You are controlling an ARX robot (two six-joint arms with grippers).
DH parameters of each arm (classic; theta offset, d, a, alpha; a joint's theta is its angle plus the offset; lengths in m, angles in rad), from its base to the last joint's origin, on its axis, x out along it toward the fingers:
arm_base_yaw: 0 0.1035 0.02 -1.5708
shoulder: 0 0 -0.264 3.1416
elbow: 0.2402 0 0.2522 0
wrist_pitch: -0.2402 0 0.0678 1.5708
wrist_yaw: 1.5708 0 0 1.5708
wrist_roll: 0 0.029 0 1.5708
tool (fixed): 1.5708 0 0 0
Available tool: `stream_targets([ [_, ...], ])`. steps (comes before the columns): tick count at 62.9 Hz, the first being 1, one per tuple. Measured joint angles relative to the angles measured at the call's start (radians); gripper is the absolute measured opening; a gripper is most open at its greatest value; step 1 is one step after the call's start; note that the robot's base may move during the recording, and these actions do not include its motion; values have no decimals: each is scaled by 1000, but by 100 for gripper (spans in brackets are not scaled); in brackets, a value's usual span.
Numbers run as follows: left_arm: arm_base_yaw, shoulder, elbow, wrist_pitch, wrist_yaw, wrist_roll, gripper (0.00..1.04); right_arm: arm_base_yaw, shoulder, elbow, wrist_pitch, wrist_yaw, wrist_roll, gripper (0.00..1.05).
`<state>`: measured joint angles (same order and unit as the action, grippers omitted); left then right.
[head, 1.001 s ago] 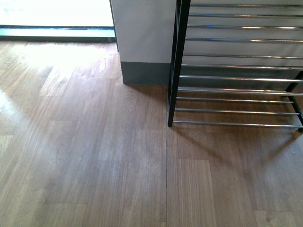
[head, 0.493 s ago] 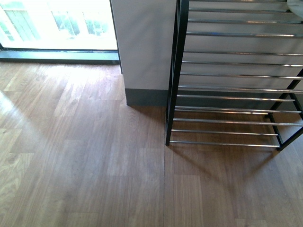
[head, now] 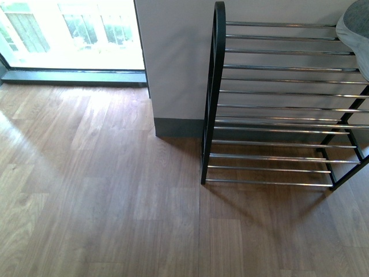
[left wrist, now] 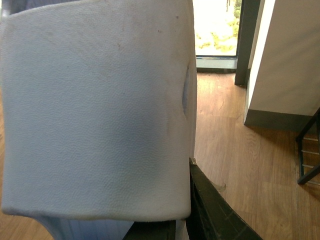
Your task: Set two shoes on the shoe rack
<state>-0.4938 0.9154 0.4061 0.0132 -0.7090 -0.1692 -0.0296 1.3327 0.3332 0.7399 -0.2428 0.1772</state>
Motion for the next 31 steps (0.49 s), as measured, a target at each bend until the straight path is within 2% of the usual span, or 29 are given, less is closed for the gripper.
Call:
stream_targets([
  [3, 0, 0, 0, 0, 0, 0, 2, 28, 35, 20, 94, -3, -49, 1],
  [7, 0, 0, 0, 0, 2, 0, 2, 60, 50, 69, 88, 22, -82, 1],
  [20, 0, 0, 0, 0, 1, 0, 2, 161, 160, 308, -87, 184, -166, 1],
  [31, 0, 0, 0, 0, 1, 0, 2, 204, 317, 486, -207, 303, -224, 1],
])
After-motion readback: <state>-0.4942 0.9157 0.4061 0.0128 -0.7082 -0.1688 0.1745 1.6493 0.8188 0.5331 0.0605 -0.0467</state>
